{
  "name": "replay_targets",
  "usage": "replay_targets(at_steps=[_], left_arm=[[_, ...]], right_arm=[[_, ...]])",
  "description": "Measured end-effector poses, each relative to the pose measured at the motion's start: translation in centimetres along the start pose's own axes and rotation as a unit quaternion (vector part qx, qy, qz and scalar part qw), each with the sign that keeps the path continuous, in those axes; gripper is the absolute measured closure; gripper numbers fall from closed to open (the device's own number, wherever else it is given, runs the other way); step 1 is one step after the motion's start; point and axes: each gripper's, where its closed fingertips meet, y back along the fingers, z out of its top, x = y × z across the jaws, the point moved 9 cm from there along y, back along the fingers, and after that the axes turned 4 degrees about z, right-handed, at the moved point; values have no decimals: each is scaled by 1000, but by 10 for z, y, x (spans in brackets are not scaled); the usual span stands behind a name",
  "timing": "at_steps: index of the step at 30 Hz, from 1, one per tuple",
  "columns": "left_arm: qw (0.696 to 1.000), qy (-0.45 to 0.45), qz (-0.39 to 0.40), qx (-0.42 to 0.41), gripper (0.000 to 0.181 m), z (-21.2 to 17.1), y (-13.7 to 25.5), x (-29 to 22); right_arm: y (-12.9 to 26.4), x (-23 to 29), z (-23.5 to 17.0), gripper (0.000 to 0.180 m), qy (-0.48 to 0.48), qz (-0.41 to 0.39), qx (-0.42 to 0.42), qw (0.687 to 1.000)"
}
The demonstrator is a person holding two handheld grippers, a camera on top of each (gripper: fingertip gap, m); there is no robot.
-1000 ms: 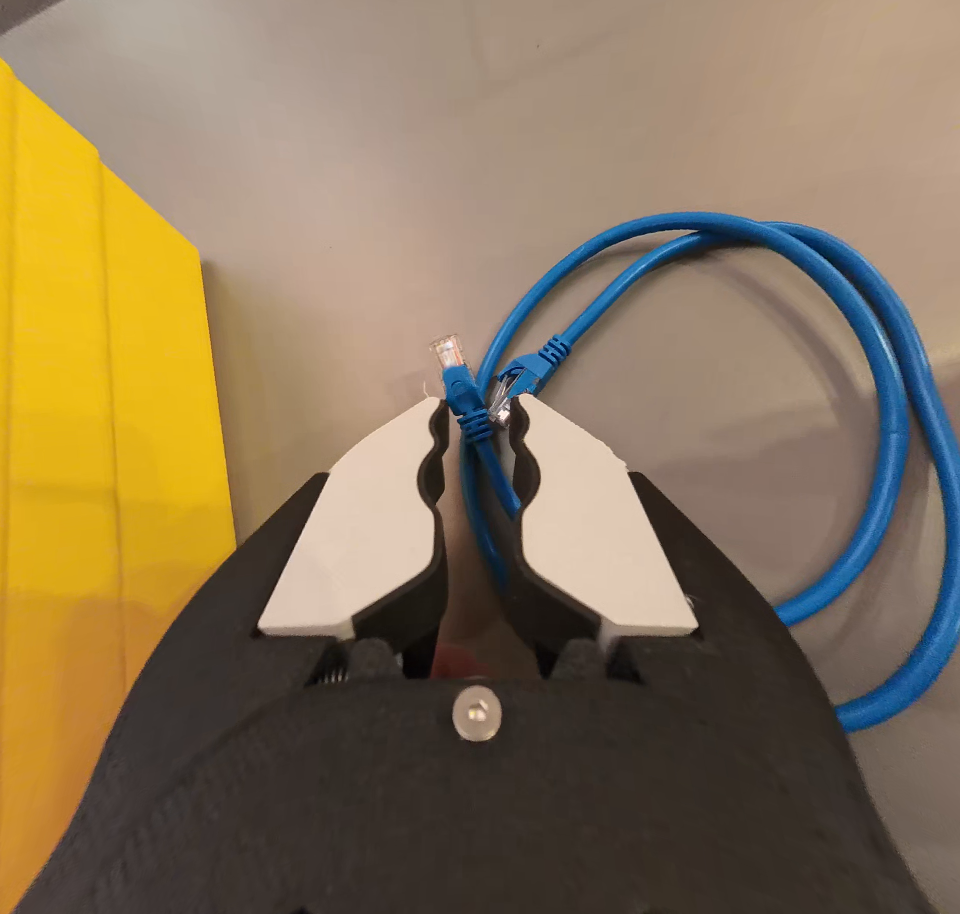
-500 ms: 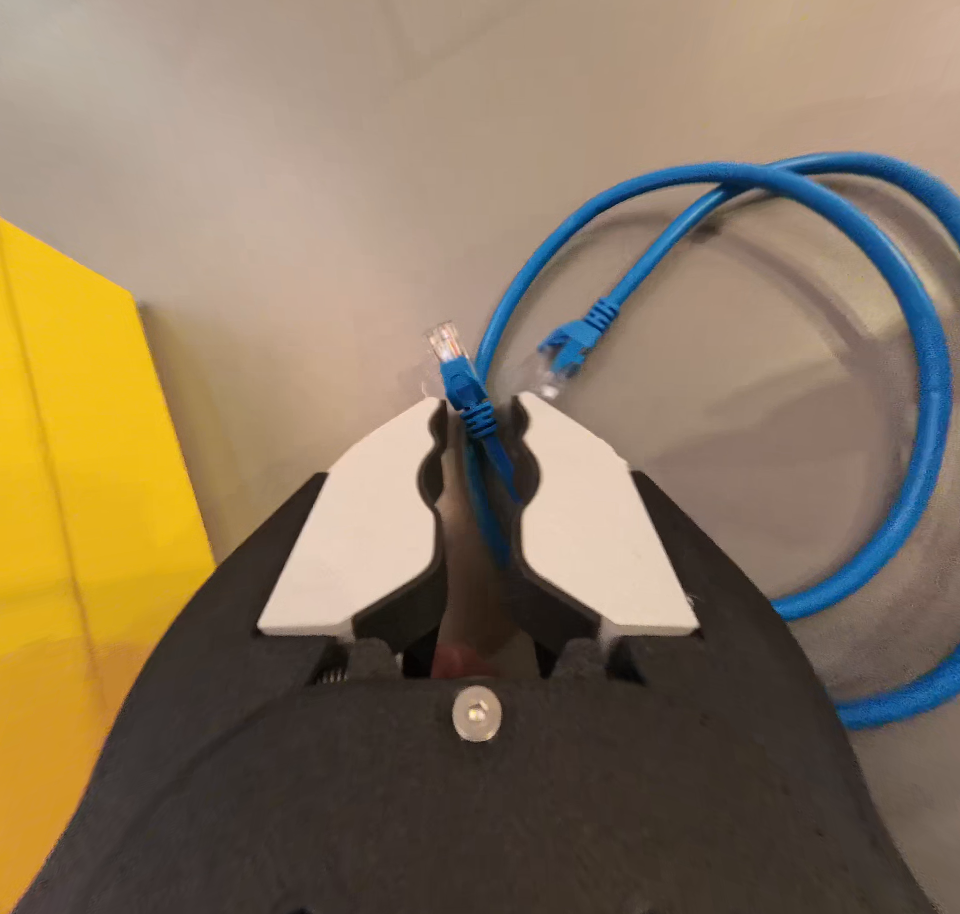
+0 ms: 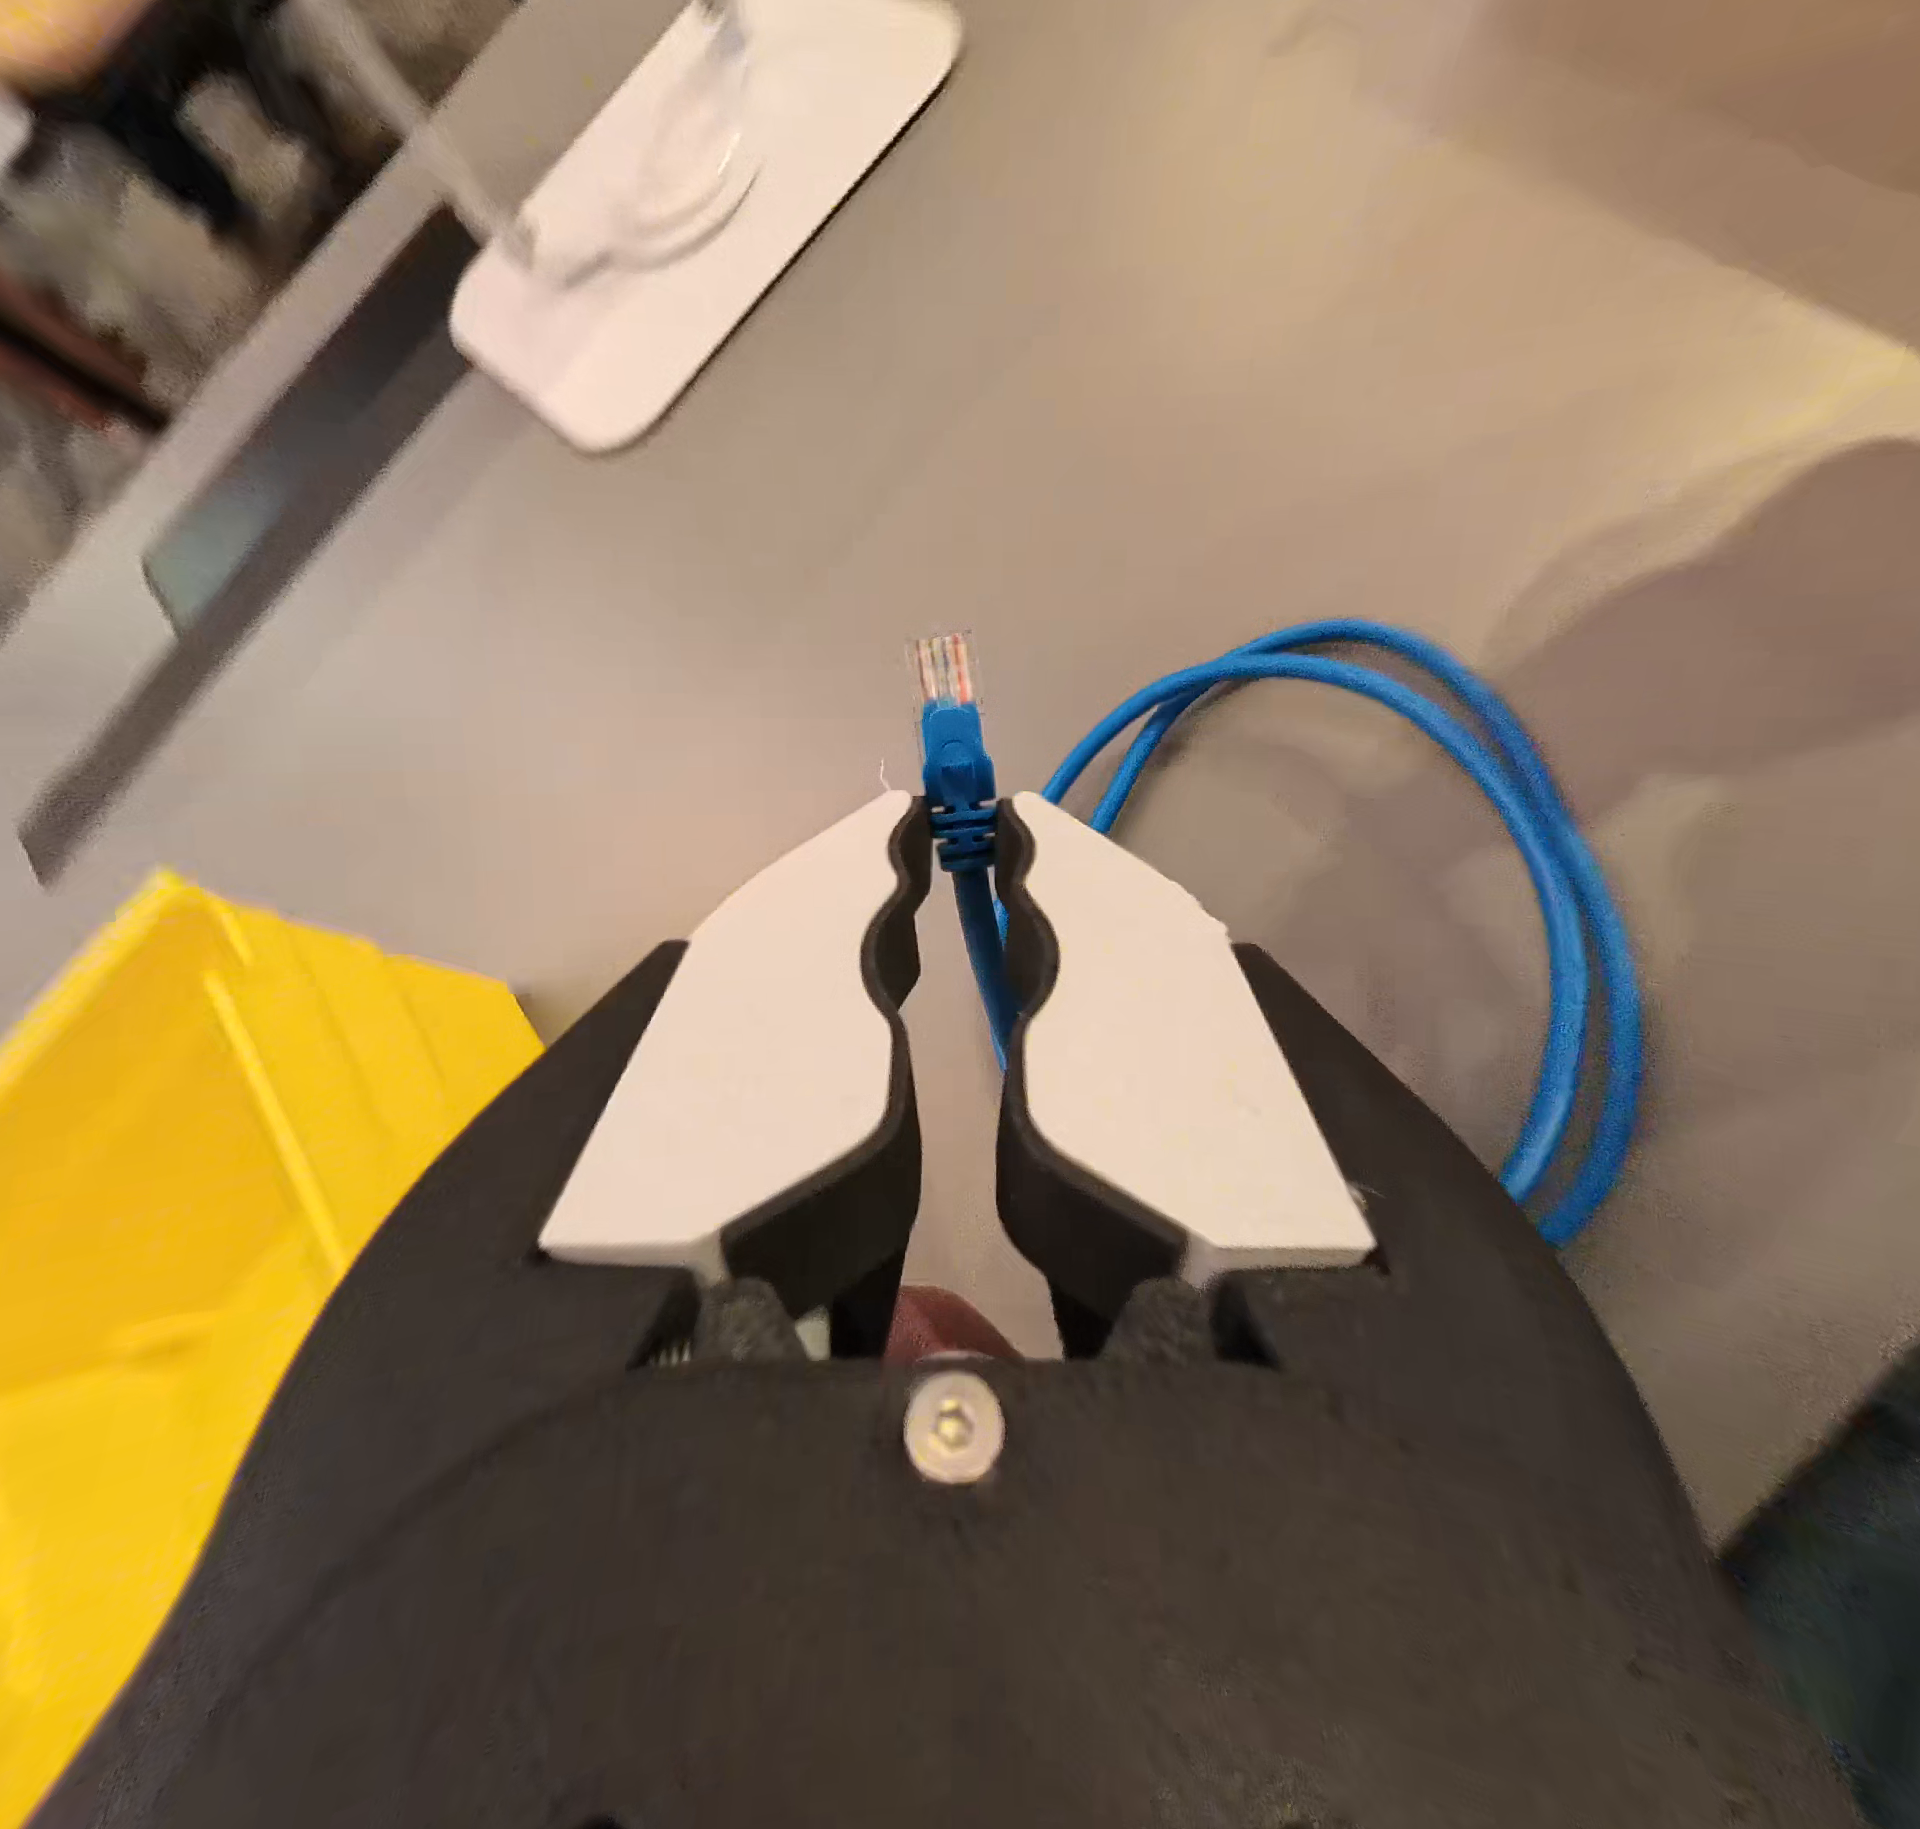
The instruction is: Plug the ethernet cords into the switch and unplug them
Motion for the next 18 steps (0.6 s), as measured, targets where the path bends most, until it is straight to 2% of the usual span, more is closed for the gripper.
replay_targets(at_steps=[7, 15, 18], left_arm=[[986, -132, -96, -42, 170, 71, 48, 10], [945, -270, -182, -30, 170, 115, 58, -8], [932, -295, -210, -29, 169, 123, 59, -16]], right_arm=[[-8, -7, -1, 120, -22, 41, -34, 998], [-18, -16, -1, 120, -13, 57, -32, 998], [-20, -21, -2, 120, -13, 52, -25, 998]])
